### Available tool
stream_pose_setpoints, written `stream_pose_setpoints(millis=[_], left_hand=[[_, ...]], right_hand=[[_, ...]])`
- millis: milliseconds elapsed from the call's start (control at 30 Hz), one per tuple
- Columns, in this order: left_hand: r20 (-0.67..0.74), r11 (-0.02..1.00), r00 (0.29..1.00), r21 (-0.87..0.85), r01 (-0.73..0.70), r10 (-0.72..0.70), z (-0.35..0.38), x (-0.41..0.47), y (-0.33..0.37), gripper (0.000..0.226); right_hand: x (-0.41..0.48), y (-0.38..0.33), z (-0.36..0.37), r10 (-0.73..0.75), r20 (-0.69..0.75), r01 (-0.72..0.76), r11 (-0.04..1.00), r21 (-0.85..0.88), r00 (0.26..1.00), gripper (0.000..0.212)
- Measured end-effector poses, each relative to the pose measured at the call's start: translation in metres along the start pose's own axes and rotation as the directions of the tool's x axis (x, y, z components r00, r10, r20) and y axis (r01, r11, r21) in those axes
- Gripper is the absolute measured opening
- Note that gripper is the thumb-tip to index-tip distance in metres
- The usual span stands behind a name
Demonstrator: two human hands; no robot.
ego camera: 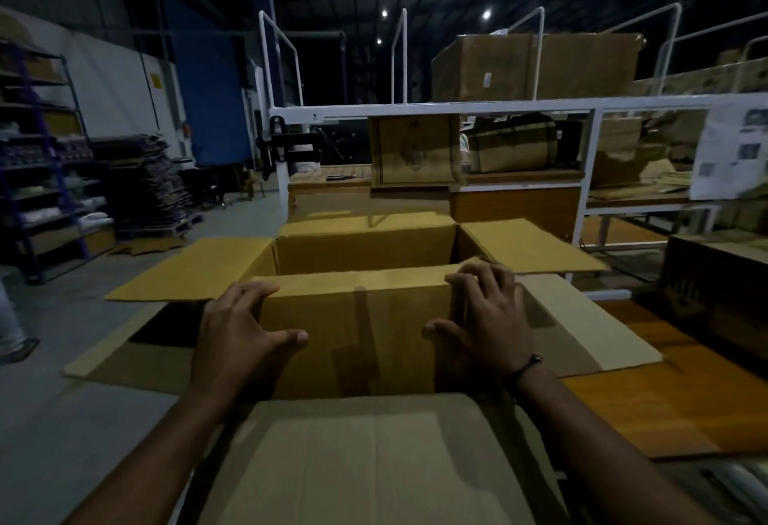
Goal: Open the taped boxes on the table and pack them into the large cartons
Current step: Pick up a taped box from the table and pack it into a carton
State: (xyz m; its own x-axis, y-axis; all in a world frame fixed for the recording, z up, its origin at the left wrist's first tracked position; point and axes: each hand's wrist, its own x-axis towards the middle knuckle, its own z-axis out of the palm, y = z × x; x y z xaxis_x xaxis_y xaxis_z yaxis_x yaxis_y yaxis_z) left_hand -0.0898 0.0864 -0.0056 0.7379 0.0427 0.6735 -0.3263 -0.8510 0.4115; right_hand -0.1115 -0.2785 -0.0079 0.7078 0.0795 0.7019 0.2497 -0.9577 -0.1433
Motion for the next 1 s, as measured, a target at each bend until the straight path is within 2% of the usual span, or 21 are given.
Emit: stream_pose_setpoints(millis=[100,267,367,467,567,633,700,767,867,1000], left_hand=[[0.065,0.996,0.994,0.019,0.085,-0.086,0.021,-0.023,-0.003,0.078],[0.13,0.986,0.978,0.063,0.155,-0.162,0.031,-0.033,0.001,0.078],[0.227,0.95,0.948,0.269,0.16,-0.224,0.024,-0.03,0.012,0.087],[0.208,0.811,0.932,0.57,0.133,-0.299,0.011,-0.022,0.033,0.096],[0.161,0.728,0.967,0.684,0.034,-0.197,0.007,-0.001,0.05,0.1],[0.273,0.764,0.952,0.641,-0.074,-0.137,0.014,0.022,0.051,0.09],[0.449,0.833,0.885,0.531,-0.156,-0.121,0.026,0.045,0.046,0.077],[0.571,0.874,0.811,0.449,-0.182,-0.124,0.04,0.063,0.042,0.075],[0.64,0.904,0.747,0.407,-0.13,-0.181,0.056,0.075,0.039,0.079],[0.66,0.932,0.728,0.353,-0.087,-0.182,0.064,0.08,0.036,0.088]], right_hand=[[-0.024,0.001,0.018,0.094,0.159,-0.093,0.996,-0.015,0.983,0.073],[-0.029,-0.003,0.019,0.172,0.227,-0.161,0.985,-0.069,0.959,0.069],[-0.02,-0.013,0.009,0.215,0.3,-0.165,0.969,-0.185,0.929,0.065],[-0.01,-0.027,-0.008,0.22,0.327,-0.102,0.934,-0.342,0.919,0.056],[0.016,-0.038,-0.023,0.188,0.401,-0.053,0.944,-0.325,0.896,0.05],[0.039,-0.044,-0.023,0.13,0.49,-0.028,0.977,-0.209,0.862,0.051],[0.059,-0.048,-0.013,0.058,0.583,0.007,0.994,-0.107,0.811,0.057],[0.073,-0.046,0.0,0.038,0.66,-0.004,0.999,-0.052,0.751,0.072],[0.085,-0.036,0.017,0.075,0.737,-0.071,0.997,-0.037,0.671,0.094],[0.088,-0.028,0.03,0.181,0.776,-0.241,0.97,-0.038,0.604,0.102]])
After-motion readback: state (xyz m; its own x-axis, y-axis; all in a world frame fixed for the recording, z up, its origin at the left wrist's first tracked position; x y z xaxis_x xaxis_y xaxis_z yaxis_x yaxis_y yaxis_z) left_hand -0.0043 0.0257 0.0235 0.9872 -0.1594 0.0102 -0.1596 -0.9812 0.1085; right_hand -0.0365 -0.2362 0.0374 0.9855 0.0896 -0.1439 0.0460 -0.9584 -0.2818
